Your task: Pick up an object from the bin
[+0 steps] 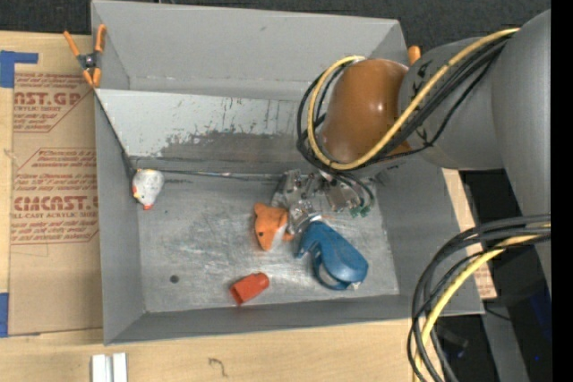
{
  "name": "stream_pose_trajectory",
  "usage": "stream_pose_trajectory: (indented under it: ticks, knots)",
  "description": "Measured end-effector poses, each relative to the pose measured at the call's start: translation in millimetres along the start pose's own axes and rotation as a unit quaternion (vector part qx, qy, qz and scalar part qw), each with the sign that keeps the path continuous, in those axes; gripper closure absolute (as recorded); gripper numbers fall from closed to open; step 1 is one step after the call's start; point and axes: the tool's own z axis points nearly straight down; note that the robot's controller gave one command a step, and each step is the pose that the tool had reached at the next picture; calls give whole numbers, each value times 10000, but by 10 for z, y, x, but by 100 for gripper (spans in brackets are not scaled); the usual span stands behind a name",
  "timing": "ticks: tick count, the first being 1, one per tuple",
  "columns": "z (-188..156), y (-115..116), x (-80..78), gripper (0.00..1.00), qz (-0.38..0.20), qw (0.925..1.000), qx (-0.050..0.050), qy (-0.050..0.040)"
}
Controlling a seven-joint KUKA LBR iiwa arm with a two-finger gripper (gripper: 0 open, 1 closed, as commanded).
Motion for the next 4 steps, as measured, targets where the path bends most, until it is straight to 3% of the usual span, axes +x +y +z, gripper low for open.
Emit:
stream_pose_trajectory:
  ticks: [4]
  knots:
    - [0, 0, 0, 100, 1, 10000, 0, 0]
